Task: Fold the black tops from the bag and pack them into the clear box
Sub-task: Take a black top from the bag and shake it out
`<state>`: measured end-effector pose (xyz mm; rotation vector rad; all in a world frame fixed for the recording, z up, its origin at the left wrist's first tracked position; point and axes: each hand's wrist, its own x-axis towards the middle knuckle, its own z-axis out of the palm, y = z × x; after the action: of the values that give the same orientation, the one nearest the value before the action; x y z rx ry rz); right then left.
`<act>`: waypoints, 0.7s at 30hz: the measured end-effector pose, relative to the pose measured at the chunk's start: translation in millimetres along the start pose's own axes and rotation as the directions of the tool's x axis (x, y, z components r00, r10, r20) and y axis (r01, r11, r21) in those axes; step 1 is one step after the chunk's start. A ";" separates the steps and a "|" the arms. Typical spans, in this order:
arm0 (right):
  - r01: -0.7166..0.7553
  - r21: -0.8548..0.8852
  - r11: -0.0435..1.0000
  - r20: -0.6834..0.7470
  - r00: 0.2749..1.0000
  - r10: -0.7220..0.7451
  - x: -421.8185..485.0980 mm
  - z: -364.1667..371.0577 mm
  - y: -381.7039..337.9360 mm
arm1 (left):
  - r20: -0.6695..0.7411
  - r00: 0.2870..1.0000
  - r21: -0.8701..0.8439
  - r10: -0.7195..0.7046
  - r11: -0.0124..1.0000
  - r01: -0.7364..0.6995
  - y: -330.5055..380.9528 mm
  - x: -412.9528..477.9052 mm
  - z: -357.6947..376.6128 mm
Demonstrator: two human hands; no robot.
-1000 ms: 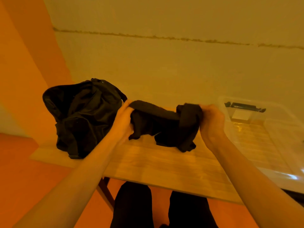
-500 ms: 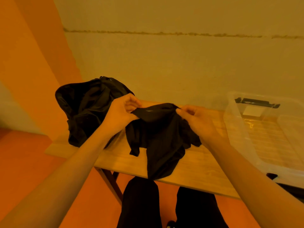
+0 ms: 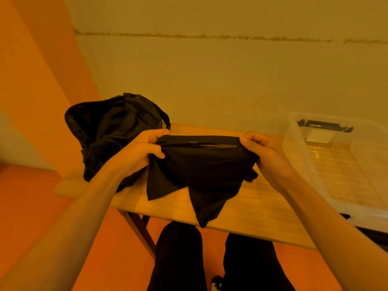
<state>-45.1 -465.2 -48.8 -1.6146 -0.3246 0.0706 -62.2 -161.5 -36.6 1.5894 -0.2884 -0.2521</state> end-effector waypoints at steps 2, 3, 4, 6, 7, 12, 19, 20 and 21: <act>0.016 0.000 1.000 0.058 0.998 -0.016 2.7 0.4 -6.5 | -0.003 1.000 -0.036 -0.012 0.999 0.012 -0.7 2.2 -1.1; 0.039 0.002 0.999 0.078 0.996 -0.039 5.4 0.8 -9.3 | -0.014 1.000 0.012 -0.025 1.000 0.025 -3.2 4.7 -1.3; 0.064 0.002 0.998 0.091 0.994 -0.063 8.3 0.7 -12.5 | -0.039 0.999 0.073 -0.026 0.997 0.029 -3.0 5.4 1.9; 0.092 -0.032 0.995 0.089 0.992 -0.089 12.7 -0.8 -20.6 | -0.088 0.996 0.035 0.031 0.999 -0.028 -3.0 8.1 7.0; 0.098 -0.070 0.993 0.082 0.992 -0.092 14.3 -2.9 -24.8 | -0.093 0.994 -0.072 0.050 0.996 -0.057 -1.7 9.5 7.5; 0.084 -0.320 0.944 0.262 0.965 0.003 11.0 -10.9 -48.8 | -0.033 0.994 -0.286 0.101 0.952 -0.106 7.9 15.7 5.8; 0.091 -0.505 0.858 0.296 0.953 0.073 27.4 36.0 -57.7 | -0.019 0.966 -0.139 0.257 0.956 -0.257 29.1 24.7 36.9; 0.075 -0.532 0.843 0.339 0.932 0.131 31.4 46.9 -54.0 | -0.013 0.962 -0.125 0.272 0.954 -0.271 33.2 25.1 39.6; 0.066 -0.528 0.847 0.371 0.915 0.160 35.8 54.2 -48.0 | -0.011 0.958 -0.116 0.287 0.951 -0.286 36.7 25.0 40.5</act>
<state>-31.9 -402.1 -0.2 -2.1654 -0.6686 0.3876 -53.3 -209.1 -1.1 1.4111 -0.4956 -0.0472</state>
